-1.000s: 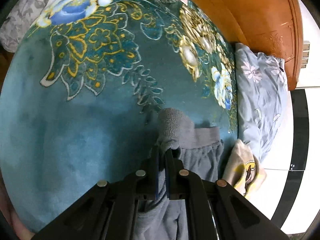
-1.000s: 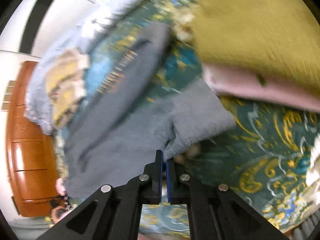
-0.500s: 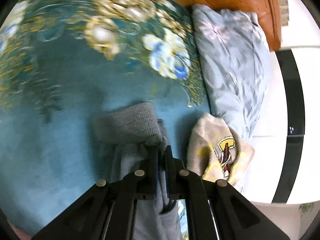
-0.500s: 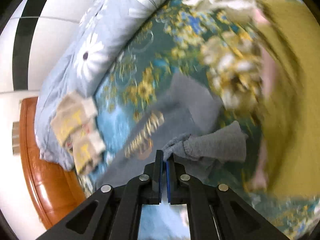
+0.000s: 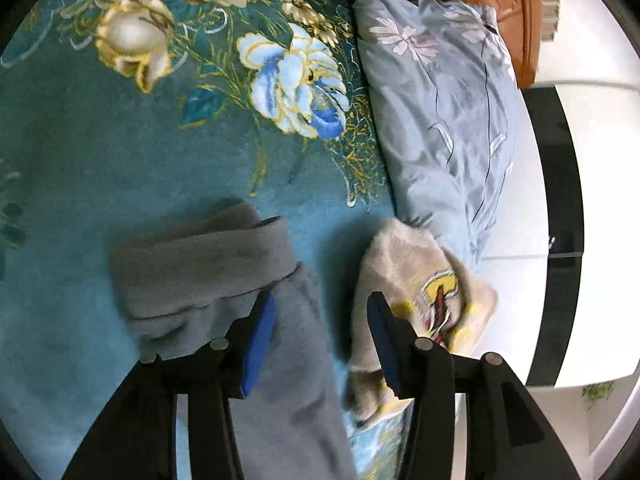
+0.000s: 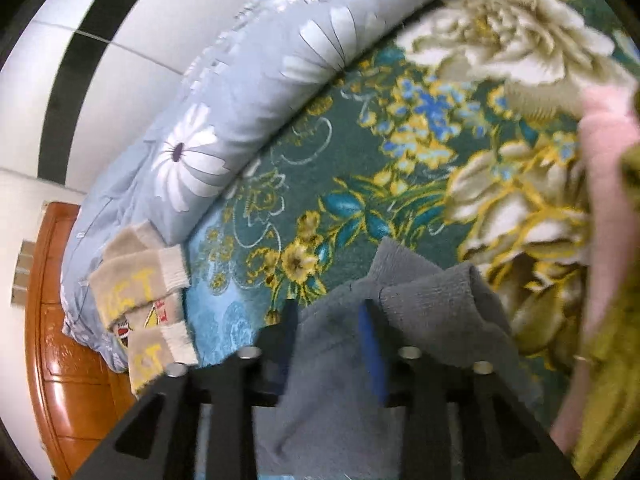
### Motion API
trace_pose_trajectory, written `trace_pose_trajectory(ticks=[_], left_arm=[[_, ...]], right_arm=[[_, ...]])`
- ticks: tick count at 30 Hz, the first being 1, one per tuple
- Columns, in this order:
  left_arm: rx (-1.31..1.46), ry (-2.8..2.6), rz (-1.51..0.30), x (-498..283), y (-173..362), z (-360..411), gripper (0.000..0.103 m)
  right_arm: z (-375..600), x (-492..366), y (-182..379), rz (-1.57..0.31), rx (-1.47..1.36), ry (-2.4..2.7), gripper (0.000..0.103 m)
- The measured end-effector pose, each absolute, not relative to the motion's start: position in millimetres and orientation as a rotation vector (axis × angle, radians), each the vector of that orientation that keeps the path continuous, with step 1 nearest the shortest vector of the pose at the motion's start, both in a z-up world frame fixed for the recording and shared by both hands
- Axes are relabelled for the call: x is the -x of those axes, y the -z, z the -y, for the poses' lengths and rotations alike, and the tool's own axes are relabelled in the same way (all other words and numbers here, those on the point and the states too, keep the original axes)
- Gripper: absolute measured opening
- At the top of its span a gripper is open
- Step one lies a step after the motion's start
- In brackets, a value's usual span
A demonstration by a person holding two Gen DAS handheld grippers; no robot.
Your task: Fold clothes
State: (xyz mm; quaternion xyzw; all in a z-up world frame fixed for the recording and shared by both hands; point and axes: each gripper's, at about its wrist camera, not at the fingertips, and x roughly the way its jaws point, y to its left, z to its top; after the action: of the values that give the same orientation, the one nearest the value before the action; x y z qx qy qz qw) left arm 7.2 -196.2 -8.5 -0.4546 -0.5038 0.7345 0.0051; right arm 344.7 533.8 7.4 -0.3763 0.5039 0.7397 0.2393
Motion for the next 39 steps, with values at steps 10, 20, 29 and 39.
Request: trace_pose_trajectory(ticks=[10, 20, 29, 39], left_arm=[[1.631, -2.373, 1.471, -37.6, 62.9, 206.4, 0.067], [1.6, -2.438, 1.509, -21.2, 80.0, 206.4, 0.066], [1.569, -2.45, 1.536, -13.8, 79.5, 205.0, 0.049], [1.425, -2.581, 1.554, 4.3, 34.6, 240.1, 0.017]], right_arm=[[-486.3, -406.5, 5.2, -1.37, 1.203, -1.964, 0.056], [-484.8, -405.9, 41.5, -1.503, 1.088, -1.812, 0.061], [-481.0, -411.1, 51.2, -1.446, 1.126, -1.8, 0.063], [-483.5, -420.1, 47.3, -1.533, 1.086, -1.85, 0.063]])
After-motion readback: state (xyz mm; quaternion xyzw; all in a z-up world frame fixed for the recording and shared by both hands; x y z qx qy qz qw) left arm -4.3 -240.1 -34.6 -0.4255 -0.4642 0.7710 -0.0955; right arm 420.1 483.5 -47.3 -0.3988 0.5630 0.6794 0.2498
